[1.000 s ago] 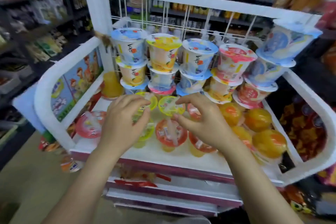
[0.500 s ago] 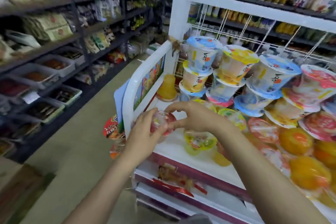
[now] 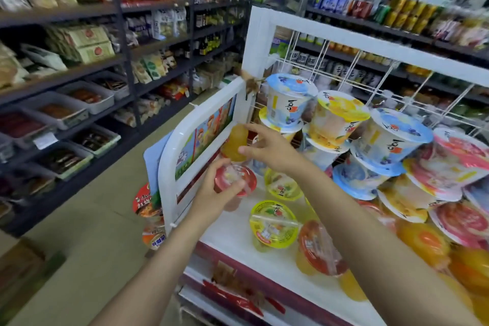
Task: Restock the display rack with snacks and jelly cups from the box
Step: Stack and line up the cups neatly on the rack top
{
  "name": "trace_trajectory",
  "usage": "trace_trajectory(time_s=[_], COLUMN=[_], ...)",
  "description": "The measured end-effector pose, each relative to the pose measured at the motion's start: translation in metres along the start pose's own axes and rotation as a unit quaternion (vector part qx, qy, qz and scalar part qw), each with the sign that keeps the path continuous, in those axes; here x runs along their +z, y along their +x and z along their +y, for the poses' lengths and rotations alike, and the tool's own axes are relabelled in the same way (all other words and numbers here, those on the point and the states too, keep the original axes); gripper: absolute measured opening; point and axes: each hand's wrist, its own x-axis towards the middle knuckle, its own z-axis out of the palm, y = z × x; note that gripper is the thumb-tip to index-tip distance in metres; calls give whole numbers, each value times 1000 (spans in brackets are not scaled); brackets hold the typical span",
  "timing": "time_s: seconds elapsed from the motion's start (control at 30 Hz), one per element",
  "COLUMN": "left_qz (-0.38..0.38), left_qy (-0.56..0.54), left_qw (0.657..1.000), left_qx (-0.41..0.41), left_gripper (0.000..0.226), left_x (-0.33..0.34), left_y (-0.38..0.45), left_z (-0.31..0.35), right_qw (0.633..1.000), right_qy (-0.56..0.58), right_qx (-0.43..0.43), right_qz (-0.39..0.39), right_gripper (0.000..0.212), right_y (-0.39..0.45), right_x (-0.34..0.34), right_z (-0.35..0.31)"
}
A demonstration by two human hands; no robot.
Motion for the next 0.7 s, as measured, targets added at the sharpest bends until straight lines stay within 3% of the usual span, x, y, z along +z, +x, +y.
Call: trace_trajectory(time_s=[0.1, 0.23, 0.4, 0.57, 0.7], left_qz=[5, 42, 62, 75, 73], left_qy=[0, -10, -17, -7, -12], left_qw=[1000, 999, 998, 997, 997], left_qx=[19, 16, 16, 13, 18], left_gripper=[64, 58, 52, 51, 52], left_x=[-5, -19, -28, -27, -28], left_y=[-6, -21, -37, -37, -37], left_z=[-4, -11, -13, -10, -12], right_qw=[1000, 998, 965, 980, 985], right_qy=[10, 19, 216, 139, 130], right_qx=[19, 60, 139, 124, 104], right_qz=[-10, 17, 52, 70, 52], right_gripper=[82, 89, 98, 45, 37], right_y=[25, 49, 60, 62, 61], right_x=[14, 31, 53, 60, 56], right_z=[1, 4, 16, 11, 13])
